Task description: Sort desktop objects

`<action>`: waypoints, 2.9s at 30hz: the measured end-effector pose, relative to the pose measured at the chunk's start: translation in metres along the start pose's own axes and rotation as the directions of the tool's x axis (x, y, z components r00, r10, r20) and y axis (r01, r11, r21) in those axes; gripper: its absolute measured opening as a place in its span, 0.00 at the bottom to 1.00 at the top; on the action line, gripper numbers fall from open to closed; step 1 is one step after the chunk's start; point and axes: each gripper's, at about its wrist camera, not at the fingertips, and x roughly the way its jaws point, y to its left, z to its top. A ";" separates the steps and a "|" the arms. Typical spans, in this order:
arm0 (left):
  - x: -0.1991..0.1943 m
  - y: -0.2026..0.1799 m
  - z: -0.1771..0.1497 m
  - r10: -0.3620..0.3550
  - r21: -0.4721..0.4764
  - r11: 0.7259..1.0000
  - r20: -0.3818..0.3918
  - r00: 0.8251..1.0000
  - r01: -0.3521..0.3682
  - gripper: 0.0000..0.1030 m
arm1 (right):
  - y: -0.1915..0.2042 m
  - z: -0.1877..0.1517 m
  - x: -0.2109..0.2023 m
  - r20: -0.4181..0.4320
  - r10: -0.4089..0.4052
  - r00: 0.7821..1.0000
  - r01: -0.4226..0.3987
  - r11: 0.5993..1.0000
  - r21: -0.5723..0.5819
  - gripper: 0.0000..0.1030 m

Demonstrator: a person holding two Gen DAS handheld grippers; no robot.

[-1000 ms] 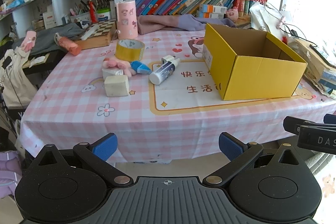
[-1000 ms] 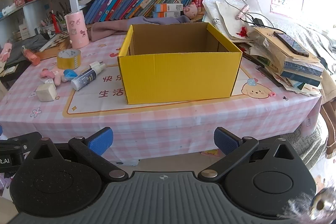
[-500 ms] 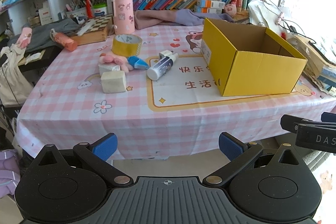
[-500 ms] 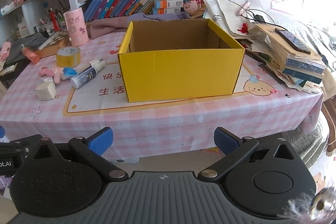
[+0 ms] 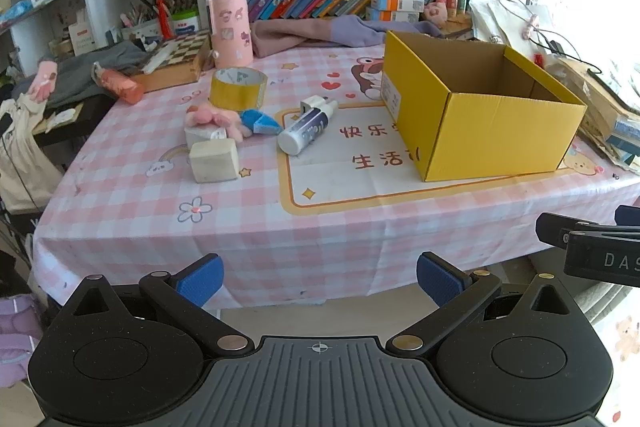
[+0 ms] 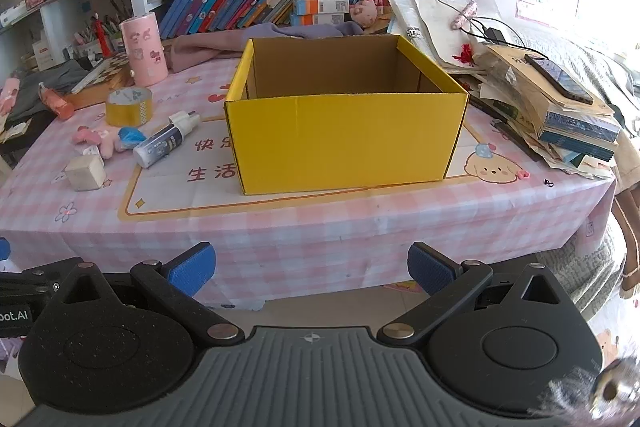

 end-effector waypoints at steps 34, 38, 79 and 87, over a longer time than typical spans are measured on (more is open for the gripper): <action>-0.002 0.024 -0.004 -0.013 -0.034 0.999 0.013 1.000 0.014 1.00 | 0.021 0.002 0.003 -0.012 0.036 0.999 -0.036 0.999 -0.026 1.00; -0.003 0.031 -0.005 -0.007 -0.046 0.999 0.010 1.000 0.007 1.00 | 0.026 0.002 0.005 -0.018 0.044 0.999 -0.045 0.999 -0.029 1.00; 0.052 0.106 0.030 0.137 -0.210 0.967 -0.040 0.990 -0.142 1.00 | 0.124 0.057 0.087 -0.074 0.272 0.960 -0.282 0.927 -0.246 0.69; 0.081 0.117 0.058 0.146 -0.193 0.970 -0.037 0.989 -0.150 1.00 | 0.139 0.086 0.124 -0.067 0.272 0.960 -0.280 0.928 -0.244 0.69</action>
